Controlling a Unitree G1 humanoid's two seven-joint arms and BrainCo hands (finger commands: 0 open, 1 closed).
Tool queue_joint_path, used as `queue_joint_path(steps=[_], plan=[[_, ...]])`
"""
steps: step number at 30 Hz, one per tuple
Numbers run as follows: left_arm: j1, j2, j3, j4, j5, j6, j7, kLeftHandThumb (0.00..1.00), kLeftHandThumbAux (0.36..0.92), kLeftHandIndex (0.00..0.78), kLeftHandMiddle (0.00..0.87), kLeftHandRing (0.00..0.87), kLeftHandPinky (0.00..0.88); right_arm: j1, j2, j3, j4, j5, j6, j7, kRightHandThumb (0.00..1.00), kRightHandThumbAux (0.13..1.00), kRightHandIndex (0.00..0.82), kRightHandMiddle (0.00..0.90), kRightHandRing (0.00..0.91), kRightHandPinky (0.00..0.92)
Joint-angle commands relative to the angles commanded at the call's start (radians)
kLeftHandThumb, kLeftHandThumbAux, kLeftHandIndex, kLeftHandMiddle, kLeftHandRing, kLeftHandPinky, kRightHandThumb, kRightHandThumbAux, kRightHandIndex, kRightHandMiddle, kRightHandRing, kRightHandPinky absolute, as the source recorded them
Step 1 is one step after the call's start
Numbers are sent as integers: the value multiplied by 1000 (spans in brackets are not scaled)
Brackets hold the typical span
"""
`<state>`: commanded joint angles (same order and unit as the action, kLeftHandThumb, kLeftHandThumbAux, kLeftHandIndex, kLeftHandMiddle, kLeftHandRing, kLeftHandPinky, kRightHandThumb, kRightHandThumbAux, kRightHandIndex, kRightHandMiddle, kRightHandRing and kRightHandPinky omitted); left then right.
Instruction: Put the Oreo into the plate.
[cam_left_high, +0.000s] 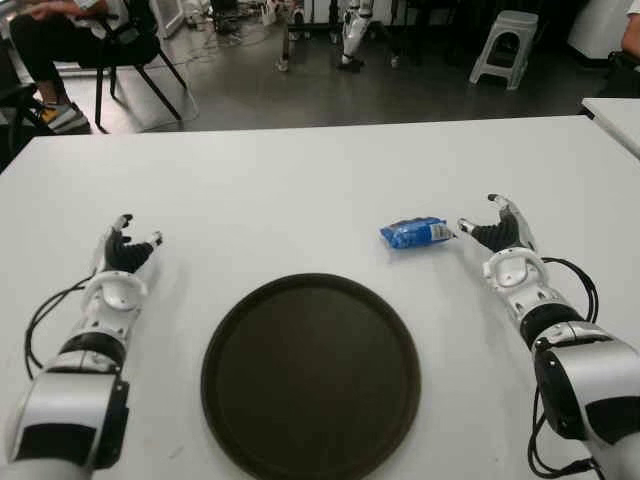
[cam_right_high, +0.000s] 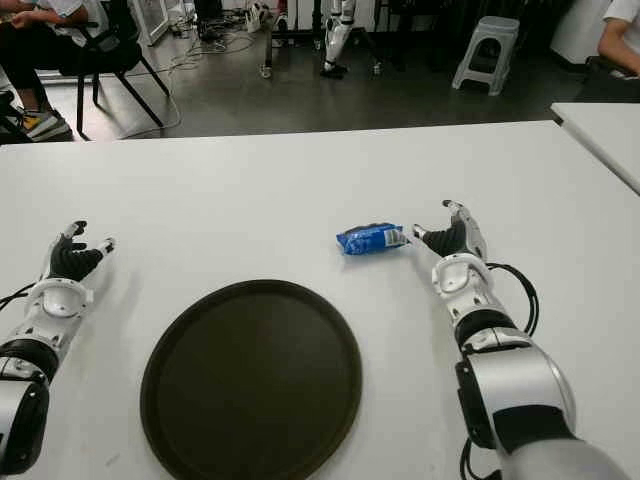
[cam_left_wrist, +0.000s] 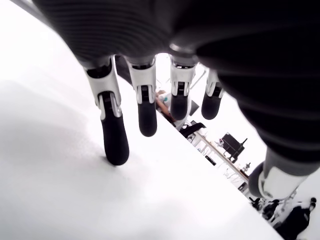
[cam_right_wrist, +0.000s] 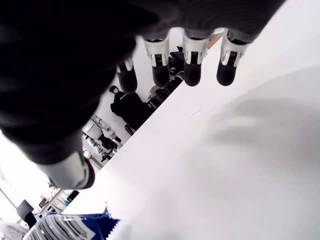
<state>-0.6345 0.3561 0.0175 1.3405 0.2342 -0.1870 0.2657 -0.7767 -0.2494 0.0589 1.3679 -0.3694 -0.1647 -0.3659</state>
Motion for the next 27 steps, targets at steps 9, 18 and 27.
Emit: queue_joint_path(steps=[9, 18, 27], plan=[[-1, 0, 9, 0, -9, 7, -5, 315, 572, 0, 131, 144, 115, 0, -1, 3, 0, -2, 0, -5, 333, 617, 0, 0, 8, 88], [1, 0, 23, 0, -27, 5, -26, 356, 562, 0, 107, 123, 118, 1, -1, 6, 0, -5, -3, -8, 326, 621, 0, 0, 27, 115], [0, 1, 27, 0, -23, 3, -28, 339, 561, 0, 128, 138, 117, 1, -2, 12, 0, -12, -4, -14, 319, 623, 0, 0, 26, 97]])
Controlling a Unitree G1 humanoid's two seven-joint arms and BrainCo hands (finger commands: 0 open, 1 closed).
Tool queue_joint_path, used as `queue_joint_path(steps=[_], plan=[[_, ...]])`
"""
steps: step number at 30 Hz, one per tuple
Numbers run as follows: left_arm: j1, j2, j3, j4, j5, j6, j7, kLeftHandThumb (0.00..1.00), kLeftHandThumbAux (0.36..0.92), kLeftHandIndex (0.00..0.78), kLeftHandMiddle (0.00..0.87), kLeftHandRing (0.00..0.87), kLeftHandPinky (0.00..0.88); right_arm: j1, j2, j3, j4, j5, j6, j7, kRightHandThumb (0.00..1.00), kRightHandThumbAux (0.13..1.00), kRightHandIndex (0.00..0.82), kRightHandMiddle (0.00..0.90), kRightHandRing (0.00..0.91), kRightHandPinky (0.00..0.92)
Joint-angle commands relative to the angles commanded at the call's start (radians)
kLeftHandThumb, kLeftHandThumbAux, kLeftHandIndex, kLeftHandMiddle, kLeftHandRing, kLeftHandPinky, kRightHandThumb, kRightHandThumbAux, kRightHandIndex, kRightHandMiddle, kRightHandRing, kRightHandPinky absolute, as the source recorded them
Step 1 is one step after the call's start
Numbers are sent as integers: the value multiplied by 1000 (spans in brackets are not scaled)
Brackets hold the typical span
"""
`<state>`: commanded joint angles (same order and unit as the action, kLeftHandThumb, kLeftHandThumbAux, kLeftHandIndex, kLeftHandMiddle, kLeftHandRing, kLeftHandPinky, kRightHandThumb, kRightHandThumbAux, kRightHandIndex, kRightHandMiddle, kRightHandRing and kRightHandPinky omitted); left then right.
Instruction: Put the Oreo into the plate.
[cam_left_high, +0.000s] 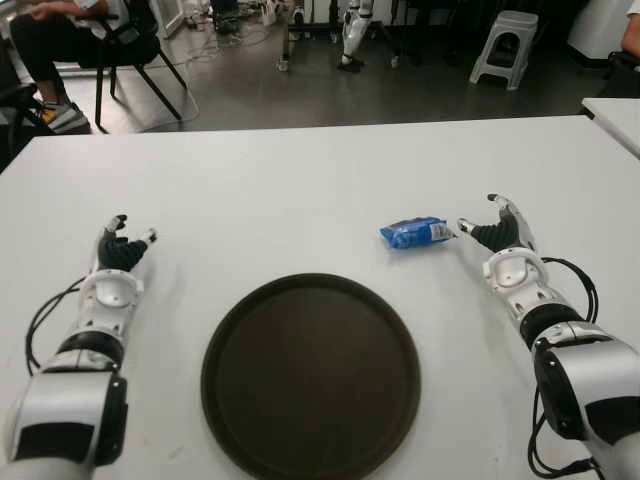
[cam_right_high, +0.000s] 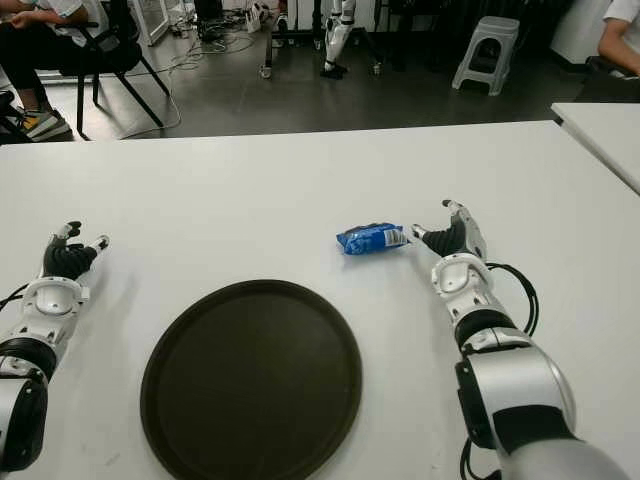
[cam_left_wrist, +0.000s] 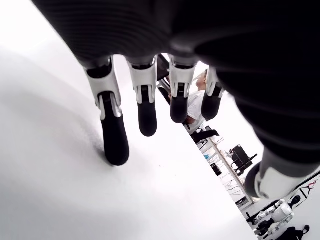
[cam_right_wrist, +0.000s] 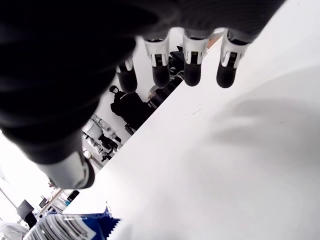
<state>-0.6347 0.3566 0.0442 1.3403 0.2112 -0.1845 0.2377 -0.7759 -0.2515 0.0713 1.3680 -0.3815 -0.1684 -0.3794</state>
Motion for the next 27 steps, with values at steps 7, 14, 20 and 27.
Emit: queue_joint_path(steps=[7, 14, 20, 27], plan=[[0, 1, -10, 0, 13, 0, 12, 312, 573, 0, 135, 135, 88, 0, 0, 1, 0, -1, -4, -5, 318, 633, 0, 0, 29, 107], [1, 1, -27, 0, 29, -1, 34, 301, 584, 2, 152, 150, 104, 0, -1, 2, 0, -3, -8, -9, 327, 631, 0, 0, 19, 92], [2, -2, -33, -1, 33, -3, 45, 302, 602, 12, 154, 171, 157, -2, -3, 4, 0, -5, -10, -8, 322, 629, 0, 0, 11, 92], [4, -7, -16, -4, 13, -6, 29, 328, 600, 8, 161, 195, 208, -5, -7, 17, -3, -17, -20, -13, 308, 628, 0, 0, 22, 91]])
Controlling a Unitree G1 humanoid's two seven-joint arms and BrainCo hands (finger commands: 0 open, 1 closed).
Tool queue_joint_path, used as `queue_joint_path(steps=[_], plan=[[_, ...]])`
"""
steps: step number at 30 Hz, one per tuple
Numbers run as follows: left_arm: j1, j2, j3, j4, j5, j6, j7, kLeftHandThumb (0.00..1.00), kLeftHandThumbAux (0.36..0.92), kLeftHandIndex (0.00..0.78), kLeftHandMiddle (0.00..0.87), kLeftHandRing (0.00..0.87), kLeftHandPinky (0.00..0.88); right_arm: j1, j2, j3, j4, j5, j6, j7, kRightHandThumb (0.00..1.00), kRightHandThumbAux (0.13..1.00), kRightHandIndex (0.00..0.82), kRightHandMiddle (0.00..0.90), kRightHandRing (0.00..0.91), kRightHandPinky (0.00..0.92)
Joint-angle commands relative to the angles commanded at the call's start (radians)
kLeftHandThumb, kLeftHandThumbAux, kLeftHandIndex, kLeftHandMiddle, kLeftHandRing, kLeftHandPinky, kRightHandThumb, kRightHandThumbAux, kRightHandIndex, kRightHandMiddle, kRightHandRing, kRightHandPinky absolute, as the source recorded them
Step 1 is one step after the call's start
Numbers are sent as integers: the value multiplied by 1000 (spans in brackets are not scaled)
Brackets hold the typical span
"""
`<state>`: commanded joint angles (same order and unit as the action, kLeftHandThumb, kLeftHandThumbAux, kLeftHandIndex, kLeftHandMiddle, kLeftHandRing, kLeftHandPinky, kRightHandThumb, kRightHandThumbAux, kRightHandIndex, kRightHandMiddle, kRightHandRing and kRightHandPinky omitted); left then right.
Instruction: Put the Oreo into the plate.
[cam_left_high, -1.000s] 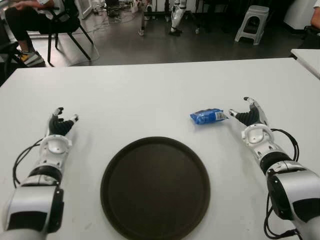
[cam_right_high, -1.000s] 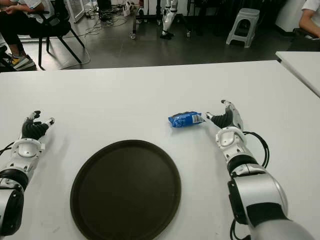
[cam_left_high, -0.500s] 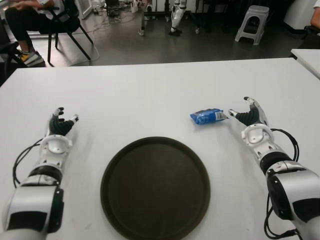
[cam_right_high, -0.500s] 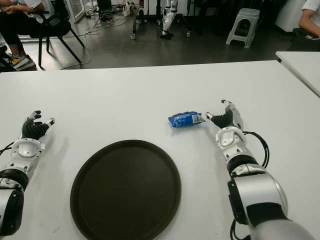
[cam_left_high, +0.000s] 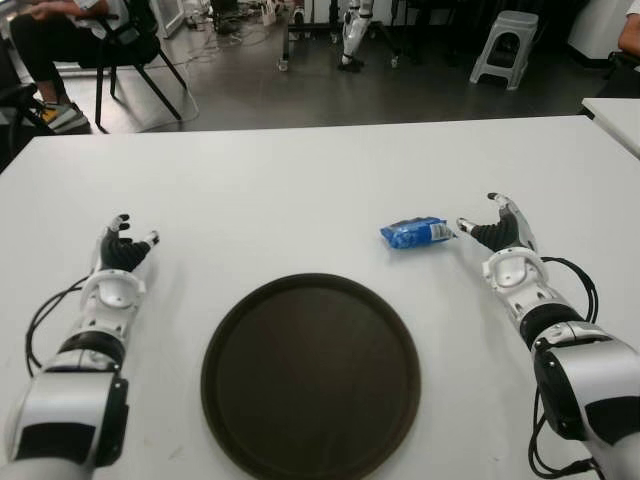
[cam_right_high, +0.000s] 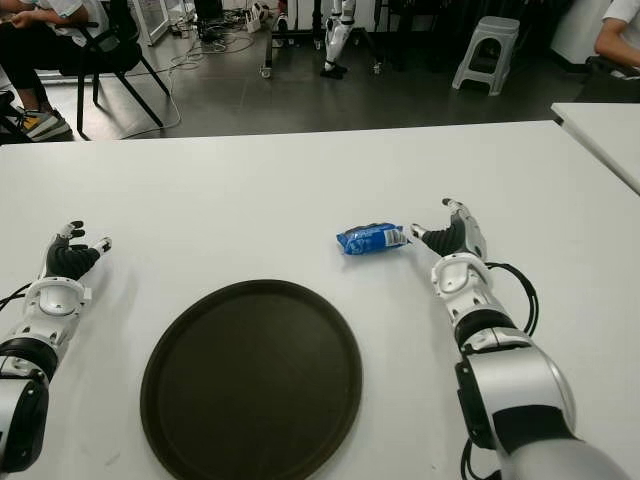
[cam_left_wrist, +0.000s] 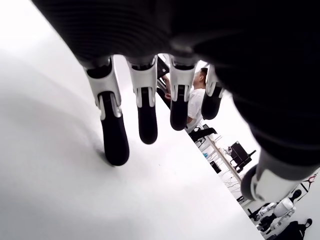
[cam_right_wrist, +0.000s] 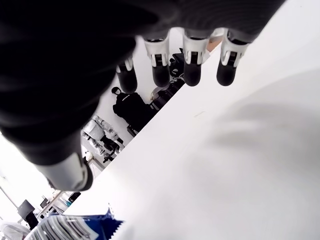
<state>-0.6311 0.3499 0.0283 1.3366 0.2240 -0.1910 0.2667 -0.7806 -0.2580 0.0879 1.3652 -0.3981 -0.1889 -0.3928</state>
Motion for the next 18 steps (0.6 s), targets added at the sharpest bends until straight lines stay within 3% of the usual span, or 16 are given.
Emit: queue_joint_path(steps=[5, 9, 18], plan=[[3, 0, 15, 0, -17, 2, -15, 341, 579, 5, 159, 195, 199, 0, -4, 17, -3, -16, -20, -15, 292, 630, 0, 0, 26, 89], [5, 0, 25, 1, -26, 4, -23, 365, 586, 6, 141, 170, 168, -5, -8, 37, -7, -35, -39, -39, 288, 629, 0, 0, 48, 117], [5, 2, 15, 3, -11, 8, -8, 360, 609, 12, 164, 192, 201, -17, -23, 71, -11, -69, -60, -79, 296, 613, 0, 0, 53, 126]])
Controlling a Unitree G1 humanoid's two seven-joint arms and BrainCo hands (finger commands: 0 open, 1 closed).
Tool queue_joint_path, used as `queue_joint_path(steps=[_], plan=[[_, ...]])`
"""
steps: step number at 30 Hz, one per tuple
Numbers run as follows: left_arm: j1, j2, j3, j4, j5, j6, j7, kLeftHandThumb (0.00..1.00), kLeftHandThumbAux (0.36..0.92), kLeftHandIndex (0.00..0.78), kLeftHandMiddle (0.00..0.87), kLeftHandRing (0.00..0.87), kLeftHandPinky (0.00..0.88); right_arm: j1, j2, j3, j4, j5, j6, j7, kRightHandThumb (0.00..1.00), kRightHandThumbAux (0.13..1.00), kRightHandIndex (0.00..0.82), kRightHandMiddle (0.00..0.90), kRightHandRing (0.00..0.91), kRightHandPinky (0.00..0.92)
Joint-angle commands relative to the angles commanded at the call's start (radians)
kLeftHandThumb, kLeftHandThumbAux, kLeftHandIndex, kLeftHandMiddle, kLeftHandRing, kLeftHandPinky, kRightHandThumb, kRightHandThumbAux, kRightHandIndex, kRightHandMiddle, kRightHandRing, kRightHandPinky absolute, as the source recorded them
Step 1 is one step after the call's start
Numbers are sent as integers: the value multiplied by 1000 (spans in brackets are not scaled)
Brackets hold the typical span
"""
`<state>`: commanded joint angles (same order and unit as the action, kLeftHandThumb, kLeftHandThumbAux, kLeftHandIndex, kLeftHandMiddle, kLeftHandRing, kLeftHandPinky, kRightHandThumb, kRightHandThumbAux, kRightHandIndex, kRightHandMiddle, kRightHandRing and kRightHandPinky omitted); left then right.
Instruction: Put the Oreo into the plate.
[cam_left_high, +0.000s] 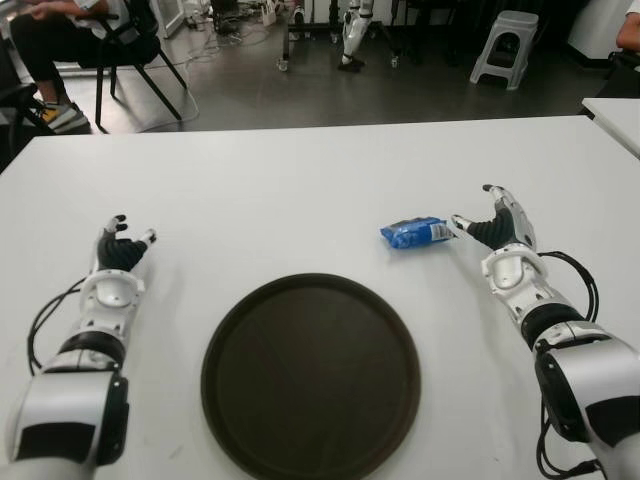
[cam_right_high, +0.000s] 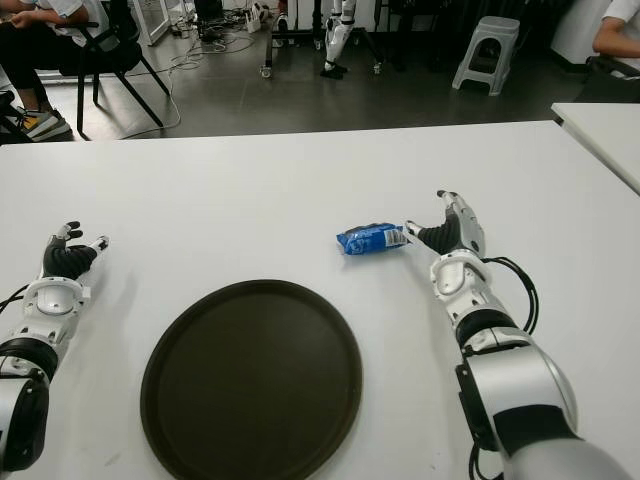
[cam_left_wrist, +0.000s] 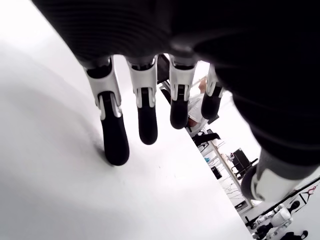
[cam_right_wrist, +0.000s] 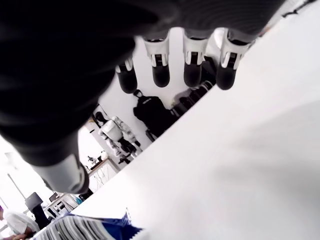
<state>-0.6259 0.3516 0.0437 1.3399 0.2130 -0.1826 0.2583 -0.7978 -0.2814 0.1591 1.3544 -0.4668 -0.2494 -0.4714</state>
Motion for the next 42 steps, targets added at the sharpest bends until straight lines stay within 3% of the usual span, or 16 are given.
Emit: queue_joint_path(steps=[11, 26, 29, 36, 42], plan=[[-1, -3, 15, -1, -16, 0, -16, 416, 623, 9, 139, 178, 205, -18, -18, 25, -8, -13, -47, 1, 269, 608, 0, 0, 38, 100], [-5, -4, 8, 1, -8, 11, -14, 371, 598, 6, 150, 185, 185, -27, -32, 65, -13, -47, -111, -45, 253, 611, 0, 0, 56, 109], [-5, -5, 13, 1, -14, 10, -18, 383, 605, 6, 151, 202, 231, -28, -34, 74, -14, -51, -119, -47, 247, 615, 0, 0, 51, 100], [-4, -6, 21, 2, -21, 12, -26, 397, 613, 3, 152, 220, 267, -37, -41, 82, -19, -43, -151, 11, 244, 606, 0, 0, 28, 94], [-5, -7, 26, 2, -24, 13, -31, 403, 610, 7, 136, 193, 223, -44, -49, 90, -24, -47, -176, 55, 242, 594, 0, 0, 24, 100]])
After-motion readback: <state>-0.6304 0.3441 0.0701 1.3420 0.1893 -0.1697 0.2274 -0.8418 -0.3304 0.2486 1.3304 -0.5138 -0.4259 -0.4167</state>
